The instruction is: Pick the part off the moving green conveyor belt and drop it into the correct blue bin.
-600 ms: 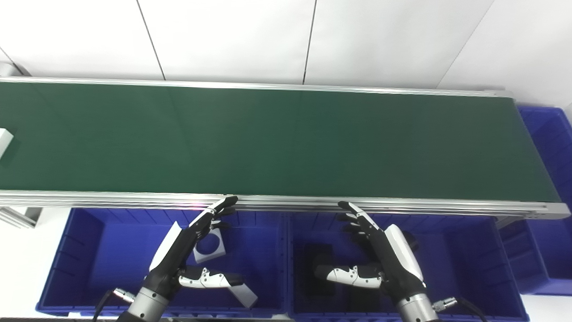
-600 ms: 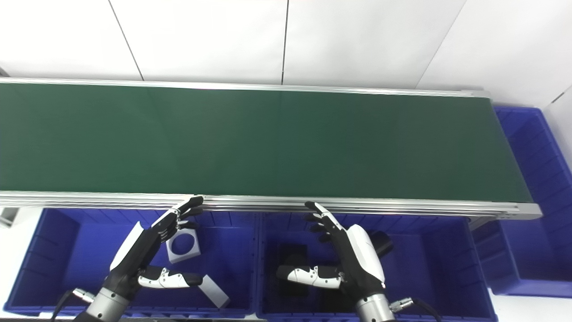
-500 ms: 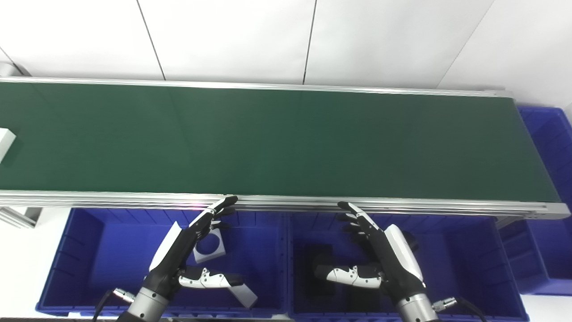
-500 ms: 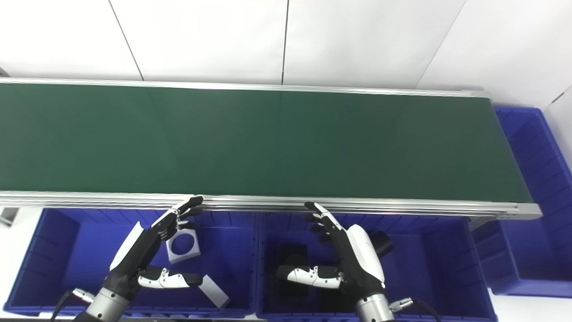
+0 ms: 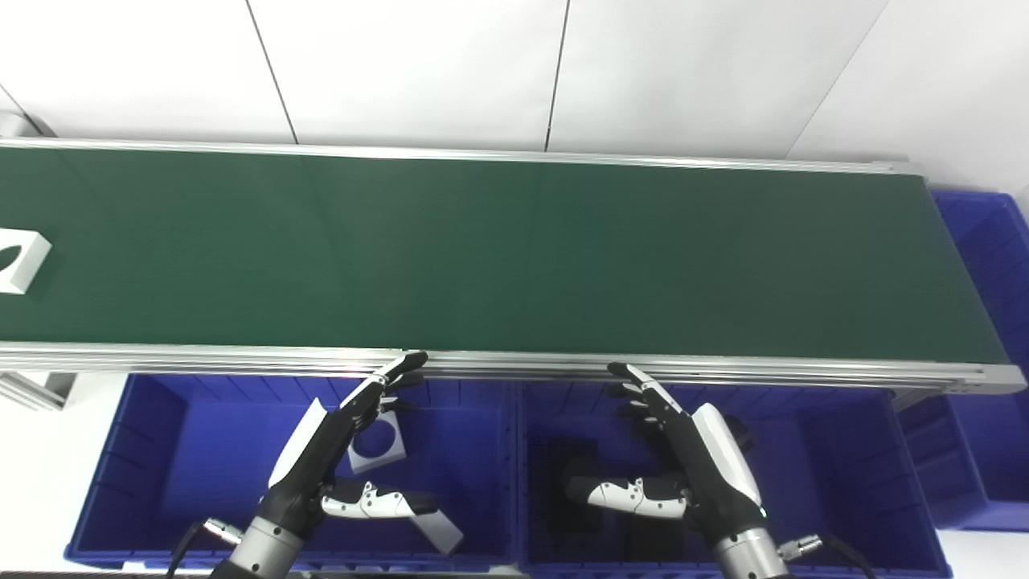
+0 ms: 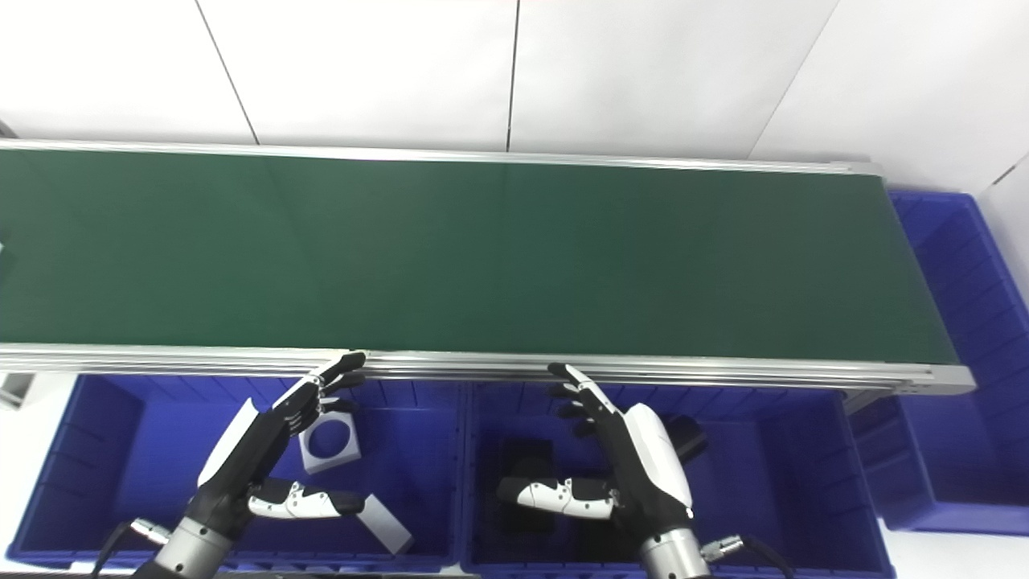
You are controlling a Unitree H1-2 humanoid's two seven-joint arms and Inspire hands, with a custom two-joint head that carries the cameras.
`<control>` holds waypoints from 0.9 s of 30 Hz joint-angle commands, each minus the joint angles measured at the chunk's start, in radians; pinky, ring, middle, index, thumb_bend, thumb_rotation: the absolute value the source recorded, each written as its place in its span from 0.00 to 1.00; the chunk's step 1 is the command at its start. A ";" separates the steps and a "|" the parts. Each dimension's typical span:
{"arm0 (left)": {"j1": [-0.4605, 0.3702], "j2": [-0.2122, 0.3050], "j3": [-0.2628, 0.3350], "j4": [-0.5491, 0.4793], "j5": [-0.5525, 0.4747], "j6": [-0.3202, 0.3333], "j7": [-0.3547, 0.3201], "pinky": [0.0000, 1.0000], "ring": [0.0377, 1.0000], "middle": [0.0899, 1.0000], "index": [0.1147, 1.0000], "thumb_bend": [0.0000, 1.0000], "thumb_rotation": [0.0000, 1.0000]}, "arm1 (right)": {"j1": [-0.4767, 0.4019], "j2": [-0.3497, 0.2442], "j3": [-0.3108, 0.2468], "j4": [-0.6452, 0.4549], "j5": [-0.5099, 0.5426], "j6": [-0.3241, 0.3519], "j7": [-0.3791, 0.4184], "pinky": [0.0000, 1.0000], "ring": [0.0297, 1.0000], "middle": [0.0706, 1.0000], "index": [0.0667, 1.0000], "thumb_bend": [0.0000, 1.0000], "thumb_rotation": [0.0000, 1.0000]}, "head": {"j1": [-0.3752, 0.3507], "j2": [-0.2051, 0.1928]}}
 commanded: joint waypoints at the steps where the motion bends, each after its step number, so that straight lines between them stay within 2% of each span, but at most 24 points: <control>1: 0.001 -0.005 0.007 -0.029 -0.007 -0.028 0.005 0.76 0.86 0.90 0.87 0.92 0.43 | -0.001 0.001 -0.003 -0.026 0.009 -0.053 -0.017 0.65 0.73 0.78 0.89 0.86 0.38 | 0.003 0.001; 9: 0.002 -0.006 0.006 -0.033 -0.009 -0.022 0.003 0.73 0.86 0.91 0.88 0.92 0.43 | -0.002 -0.001 -0.005 -0.017 0.015 -0.070 -0.023 0.65 0.73 0.79 0.88 0.85 0.39 | 0.001 0.002; 21: -0.004 -0.010 0.006 -0.014 -0.011 -0.044 0.006 0.75 0.85 0.90 0.88 0.91 0.42 | -0.003 -0.002 -0.004 -0.022 0.012 -0.059 -0.019 0.65 0.73 0.79 0.88 0.85 0.39 | 0.004 0.000; 27: -0.003 -0.010 0.005 -0.020 -0.016 -0.033 0.000 0.73 0.86 0.91 0.88 0.91 0.43 | -0.005 -0.001 -0.005 -0.020 0.013 -0.060 -0.020 0.65 0.73 0.78 0.88 0.85 0.39 | 0.004 0.001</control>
